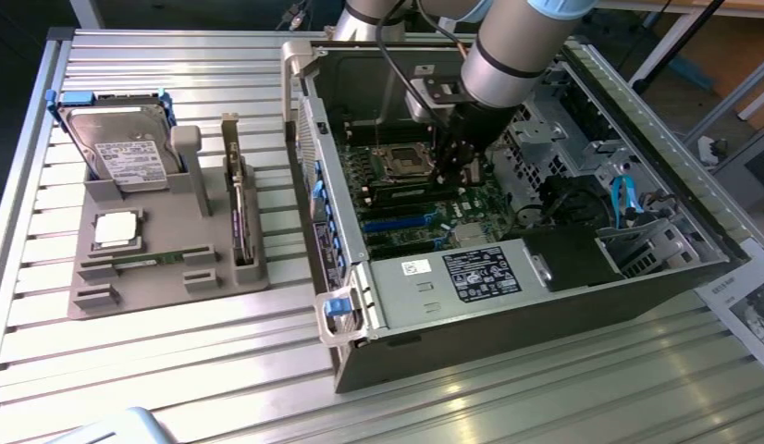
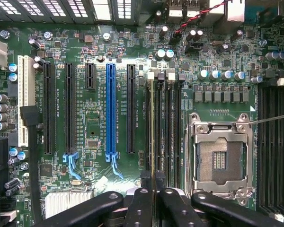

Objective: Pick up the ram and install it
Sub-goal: 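Insert the ram into the slot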

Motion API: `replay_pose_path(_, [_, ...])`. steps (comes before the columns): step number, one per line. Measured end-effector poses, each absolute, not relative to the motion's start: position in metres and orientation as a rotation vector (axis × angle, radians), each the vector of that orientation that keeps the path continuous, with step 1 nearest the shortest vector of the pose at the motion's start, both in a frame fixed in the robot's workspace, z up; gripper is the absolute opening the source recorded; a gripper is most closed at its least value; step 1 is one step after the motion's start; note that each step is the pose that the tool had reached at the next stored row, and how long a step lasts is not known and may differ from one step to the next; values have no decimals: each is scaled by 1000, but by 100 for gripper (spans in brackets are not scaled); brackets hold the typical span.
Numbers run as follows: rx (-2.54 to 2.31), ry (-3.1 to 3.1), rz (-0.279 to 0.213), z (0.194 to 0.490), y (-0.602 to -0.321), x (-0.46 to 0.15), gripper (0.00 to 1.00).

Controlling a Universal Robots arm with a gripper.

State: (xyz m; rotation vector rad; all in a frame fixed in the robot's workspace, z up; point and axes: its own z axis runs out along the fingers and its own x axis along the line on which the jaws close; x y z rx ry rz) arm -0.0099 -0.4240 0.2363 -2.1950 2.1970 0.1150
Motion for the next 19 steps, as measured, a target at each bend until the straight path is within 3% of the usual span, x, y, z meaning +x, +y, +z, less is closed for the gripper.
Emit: replay_pose_path(19, [-2196, 2202, 123, 240, -424, -9, 12])
